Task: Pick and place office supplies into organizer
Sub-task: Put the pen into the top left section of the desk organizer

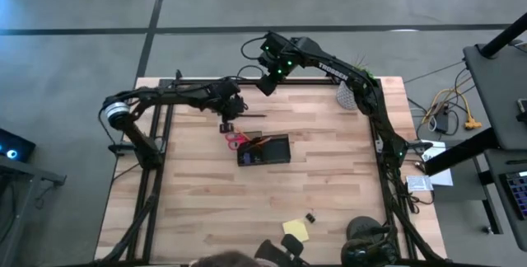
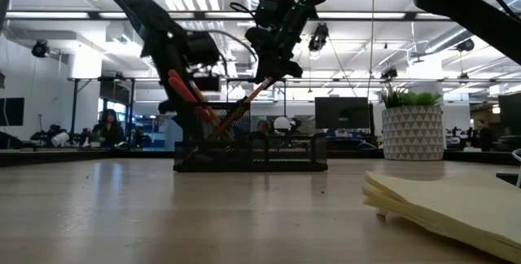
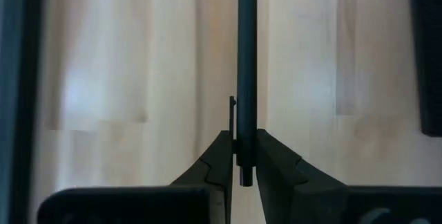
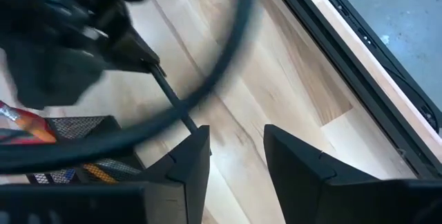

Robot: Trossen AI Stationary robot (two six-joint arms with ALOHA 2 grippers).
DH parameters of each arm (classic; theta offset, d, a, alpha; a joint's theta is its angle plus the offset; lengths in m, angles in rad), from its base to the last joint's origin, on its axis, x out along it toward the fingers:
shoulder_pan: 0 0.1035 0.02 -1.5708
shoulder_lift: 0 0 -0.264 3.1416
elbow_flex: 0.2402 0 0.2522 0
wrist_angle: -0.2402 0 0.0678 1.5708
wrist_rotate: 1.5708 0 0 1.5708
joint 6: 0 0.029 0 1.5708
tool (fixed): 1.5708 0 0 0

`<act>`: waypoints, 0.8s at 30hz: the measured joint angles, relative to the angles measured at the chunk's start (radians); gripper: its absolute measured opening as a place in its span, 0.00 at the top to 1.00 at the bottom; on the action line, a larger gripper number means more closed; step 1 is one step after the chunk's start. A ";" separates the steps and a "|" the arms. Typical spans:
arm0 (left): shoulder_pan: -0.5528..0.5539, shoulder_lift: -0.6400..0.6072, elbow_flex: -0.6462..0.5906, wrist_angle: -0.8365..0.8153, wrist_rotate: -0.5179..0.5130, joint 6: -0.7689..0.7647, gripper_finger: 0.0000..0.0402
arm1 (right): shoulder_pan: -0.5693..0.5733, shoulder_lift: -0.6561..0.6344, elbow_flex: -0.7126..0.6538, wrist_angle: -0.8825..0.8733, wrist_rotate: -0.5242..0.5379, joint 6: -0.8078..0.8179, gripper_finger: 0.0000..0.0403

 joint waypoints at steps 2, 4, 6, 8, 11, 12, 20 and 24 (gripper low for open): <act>0.000 -0.047 0.001 -0.029 -0.025 0.001 0.94 | 0.000 0.000 0.000 0.000 0.000 0.000 0.68; 0.000 -0.093 0.006 -0.075 -0.065 0.021 0.94 | 0.000 0.000 0.000 0.000 0.000 0.000 0.68; 0.000 -0.140 0.013 -0.133 -0.121 0.057 0.94 | 0.001 0.000 0.000 0.000 0.000 -0.001 0.68; 0.000 -0.189 0.021 -0.185 -0.163 0.096 0.94 | 0.005 -0.001 0.000 0.000 0.001 -0.007 0.68; -0.003 -0.257 0.044 -0.259 -0.205 0.134 0.94 | 0.020 -0.013 0.000 0.003 0.005 -0.022 0.69; -0.005 -0.276 0.057 -0.279 -0.208 0.146 0.94 | 0.028 -0.018 0.000 0.008 0.008 -0.017 0.70; -0.092 -0.397 0.139 -0.379 -0.327 0.280 0.94 | 0.102 -0.132 0.000 0.046 0.458 0.094 0.74; -0.174 -0.404 0.154 -0.407 -0.457 0.397 0.94 | 0.158 -0.226 -0.001 0.048 0.777 0.135 0.75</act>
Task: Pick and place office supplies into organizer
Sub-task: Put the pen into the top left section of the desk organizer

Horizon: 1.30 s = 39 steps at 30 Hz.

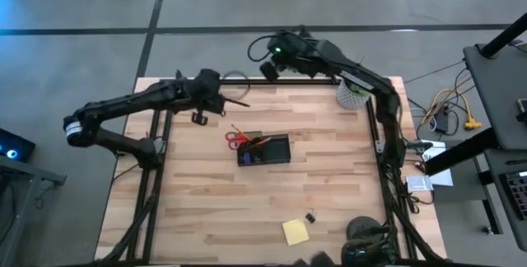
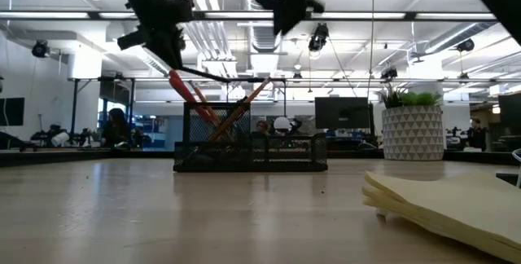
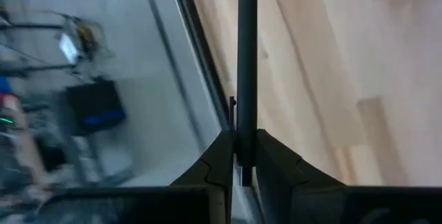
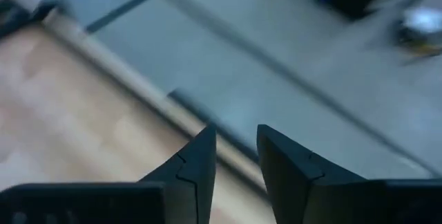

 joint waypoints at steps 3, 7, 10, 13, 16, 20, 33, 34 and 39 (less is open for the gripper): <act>-0.067 0.007 0.011 0.000 -0.083 0.059 0.95 | 0.035 -0.072 -0.022 -0.004 0.148 0.027 0.75; -0.153 0.034 0.031 0.001 -0.173 0.109 0.95 | 0.077 -0.168 -0.089 -0.027 0.221 0.062 0.74; -0.197 0.050 0.041 0.016 -0.225 0.114 0.95 | 0.104 -0.229 -0.157 -0.058 0.221 0.103 0.74; -0.233 0.063 0.055 0.028 -0.294 0.116 0.95 | 0.135 -0.282 -0.234 -0.083 0.218 0.167 0.75; -0.271 0.064 0.075 0.030 -0.326 0.120 0.95 | 0.176 -0.335 -0.307 -0.107 0.219 0.221 0.76; -0.338 0.054 0.086 0.018 -0.326 0.172 0.95 | 0.229 -0.389 -0.412 -0.120 0.218 0.327 0.75; -0.566 0.049 0.073 -0.097 -0.374 0.189 0.95 | 0.364 -0.461 -0.642 -0.161 0.210 0.692 0.76; -0.566 0.057 0.065 -0.094 -0.396 0.199 0.95 | 0.371 -0.461 -0.650 -0.159 0.210 0.706 0.76; -0.549 0.123 0.052 -0.096 -0.456 0.255 0.95 | 0.393 -0.455 -0.683 -0.153 0.208 0.755 0.75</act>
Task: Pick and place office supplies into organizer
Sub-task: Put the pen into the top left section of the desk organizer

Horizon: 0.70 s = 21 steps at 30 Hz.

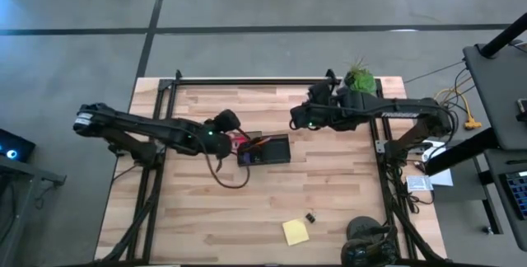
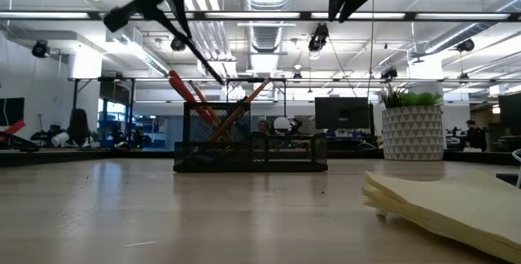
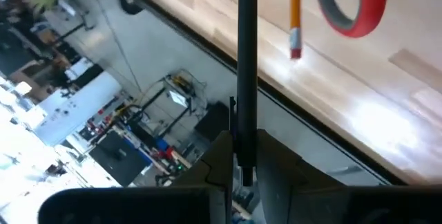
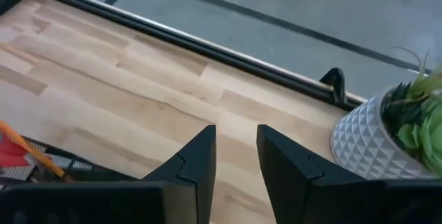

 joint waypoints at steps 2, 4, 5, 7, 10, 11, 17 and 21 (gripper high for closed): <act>-0.001 0.029 0.000 0.001 -0.003 0.017 0.95 | 0.001 0.000 -0.011 0.000 -0.012 0.010 0.75; -0.004 0.052 0.000 0.001 -0.024 0.024 0.95 | 0.000 0.000 -0.020 -0.001 -0.038 0.011 0.75; -0.004 0.065 0.000 0.001 -0.037 0.023 0.95 | 0.000 0.001 -0.022 -0.001 -0.047 0.011 0.75; -0.003 0.085 0.000 0.001 -0.054 0.022 0.94 | 0.002 0.001 -0.022 -0.001 -0.055 0.012 0.75; -0.002 0.112 0.000 0.001 -0.056 0.019 0.93 | 0.002 0.001 -0.022 0.000 -0.063 0.020 0.76; -0.003 0.122 0.000 0.000 -0.056 0.019 0.93 | 0.002 0.001 -0.022 0.001 -0.065 0.024 0.76; -0.004 0.168 -0.006 -0.033 -0.044 0.017 0.92 | 0.002 0.001 -0.022 0.001 -0.066 0.029 0.75; -0.004 0.196 -0.003 -0.023 -0.042 0.002 0.92 | 0.002 0.001 -0.022 0.002 -0.066 0.029 0.75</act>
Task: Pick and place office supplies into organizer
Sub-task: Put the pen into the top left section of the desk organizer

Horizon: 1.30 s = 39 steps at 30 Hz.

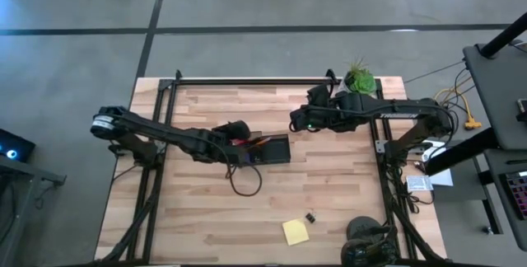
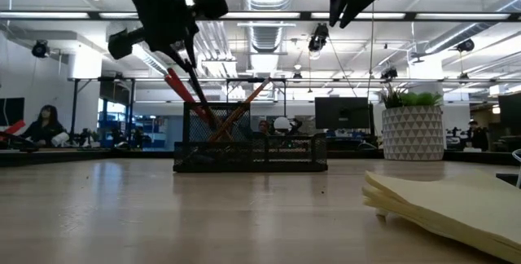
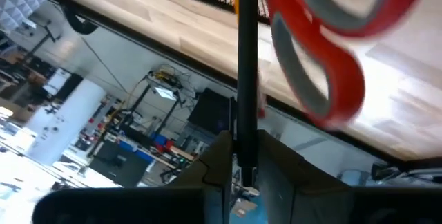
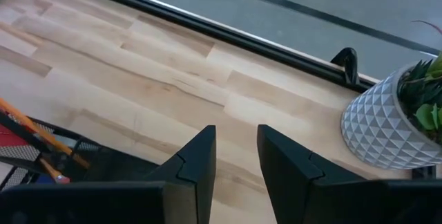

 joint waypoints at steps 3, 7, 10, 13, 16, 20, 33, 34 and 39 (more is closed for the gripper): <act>0.000 0.028 0.003 -0.003 0.000 -0.059 0.92 | 0.000 0.000 0.000 0.000 0.000 0.001 0.75; 0.000 0.065 0.003 -0.008 -0.018 -0.140 0.92 | 0.000 0.000 0.000 0.002 -0.002 0.000 0.77; 0.000 0.081 0.003 -0.009 -0.029 -0.166 0.92 | 0.000 0.000 0.000 0.002 -0.002 0.000 0.77; 0.000 0.082 0.008 -0.003 -0.020 -0.166 0.92 | 0.000 0.000 0.000 0.002 -0.003 0.000 0.76; 0.000 0.081 0.011 0.021 0.000 -0.168 0.92 | 0.000 0.000 0.000 0.002 -0.002 0.000 0.76; -0.006 0.081 0.011 0.061 0.010 -0.168 0.92 | 0.000 0.000 0.000 0.002 -0.002 0.000 0.75; -0.021 0.033 0.028 0.070 -0.005 -0.225 0.66 | 0.000 0.000 0.000 0.002 -0.002 0.000 0.76; -0.024 0.032 0.028 0.066 -0.015 -0.225 0.65 | 0.000 0.000 0.000 0.002 -0.003 0.000 0.75; -0.041 -0.012 0.040 0.018 -0.059 -0.228 0.62 | 0.000 0.000 0.000 0.001 -0.004 -0.003 0.75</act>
